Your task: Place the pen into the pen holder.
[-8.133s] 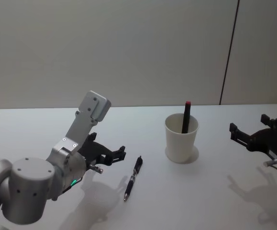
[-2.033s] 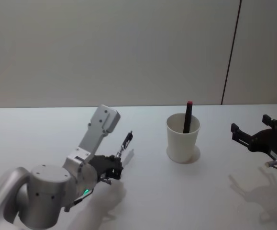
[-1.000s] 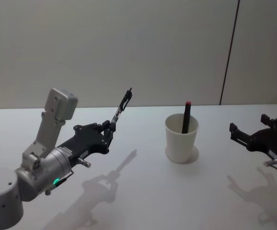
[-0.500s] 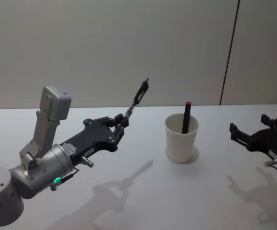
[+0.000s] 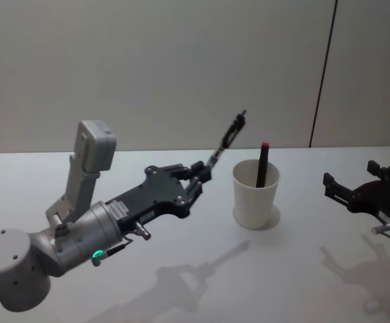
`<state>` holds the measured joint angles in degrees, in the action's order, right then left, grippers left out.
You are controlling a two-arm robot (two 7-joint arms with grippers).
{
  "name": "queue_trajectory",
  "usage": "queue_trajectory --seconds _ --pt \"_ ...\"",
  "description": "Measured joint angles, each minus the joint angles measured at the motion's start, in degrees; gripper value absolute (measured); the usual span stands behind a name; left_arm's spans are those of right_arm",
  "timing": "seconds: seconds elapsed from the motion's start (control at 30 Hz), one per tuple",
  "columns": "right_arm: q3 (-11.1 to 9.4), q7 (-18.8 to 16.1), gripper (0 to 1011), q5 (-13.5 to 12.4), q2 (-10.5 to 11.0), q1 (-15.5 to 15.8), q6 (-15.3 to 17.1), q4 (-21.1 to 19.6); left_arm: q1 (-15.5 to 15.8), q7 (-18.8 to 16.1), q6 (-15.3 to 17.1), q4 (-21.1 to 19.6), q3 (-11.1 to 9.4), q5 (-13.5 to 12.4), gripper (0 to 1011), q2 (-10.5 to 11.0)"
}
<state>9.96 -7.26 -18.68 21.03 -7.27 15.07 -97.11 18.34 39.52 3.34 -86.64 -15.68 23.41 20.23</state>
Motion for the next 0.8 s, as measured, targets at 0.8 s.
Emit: queue_trajectory --seconds 0.8 --pt "0.0 0.0 1001 0.0 0.0 0.0 0.0 0.0 2.86 7.57 0.06 3.1 -3.85 -3.83 135 -2.88"
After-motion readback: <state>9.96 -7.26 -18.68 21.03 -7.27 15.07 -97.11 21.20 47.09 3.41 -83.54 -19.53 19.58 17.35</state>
